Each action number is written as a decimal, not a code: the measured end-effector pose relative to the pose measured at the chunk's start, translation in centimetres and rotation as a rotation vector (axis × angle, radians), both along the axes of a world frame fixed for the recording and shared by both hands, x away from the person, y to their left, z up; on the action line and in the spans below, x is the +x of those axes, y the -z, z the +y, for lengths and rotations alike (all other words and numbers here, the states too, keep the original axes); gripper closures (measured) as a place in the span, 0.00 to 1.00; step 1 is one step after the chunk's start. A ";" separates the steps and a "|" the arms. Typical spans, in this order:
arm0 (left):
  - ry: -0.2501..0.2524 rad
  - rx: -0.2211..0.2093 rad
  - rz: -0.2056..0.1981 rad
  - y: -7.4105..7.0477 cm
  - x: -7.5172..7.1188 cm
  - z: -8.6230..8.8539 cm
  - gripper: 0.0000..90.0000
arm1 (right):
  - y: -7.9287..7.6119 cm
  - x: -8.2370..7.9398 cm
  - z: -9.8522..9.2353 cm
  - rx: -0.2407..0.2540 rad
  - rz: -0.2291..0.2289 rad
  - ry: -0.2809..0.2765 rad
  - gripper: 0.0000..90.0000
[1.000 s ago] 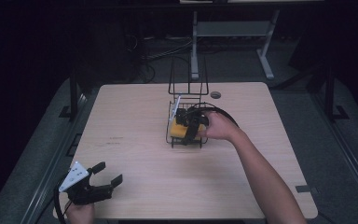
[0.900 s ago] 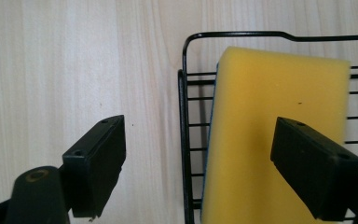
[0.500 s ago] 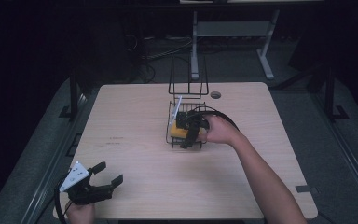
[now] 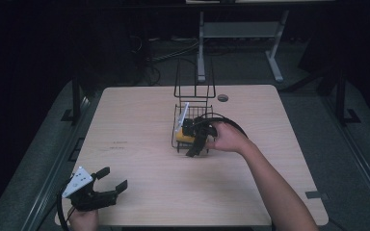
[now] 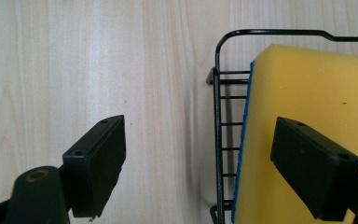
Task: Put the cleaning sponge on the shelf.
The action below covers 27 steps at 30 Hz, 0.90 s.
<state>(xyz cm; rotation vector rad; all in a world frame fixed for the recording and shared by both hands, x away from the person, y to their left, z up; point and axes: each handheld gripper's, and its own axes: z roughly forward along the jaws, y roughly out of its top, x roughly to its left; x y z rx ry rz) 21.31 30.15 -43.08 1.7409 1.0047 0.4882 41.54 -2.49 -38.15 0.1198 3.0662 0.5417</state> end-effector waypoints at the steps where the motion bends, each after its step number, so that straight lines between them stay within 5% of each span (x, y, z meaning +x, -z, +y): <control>1: 0.000 0.000 0.000 0.0 0.0 0.0 0.14 | 0.0 -0.1 0.0 -0.002 0.001 0.001 0.20; 27: 0.004 -0.002 0.002 0.1 0.0 -0.2 0.14 | 0.4 -3.2 -2.1 0.019 -0.010 0.008 0.20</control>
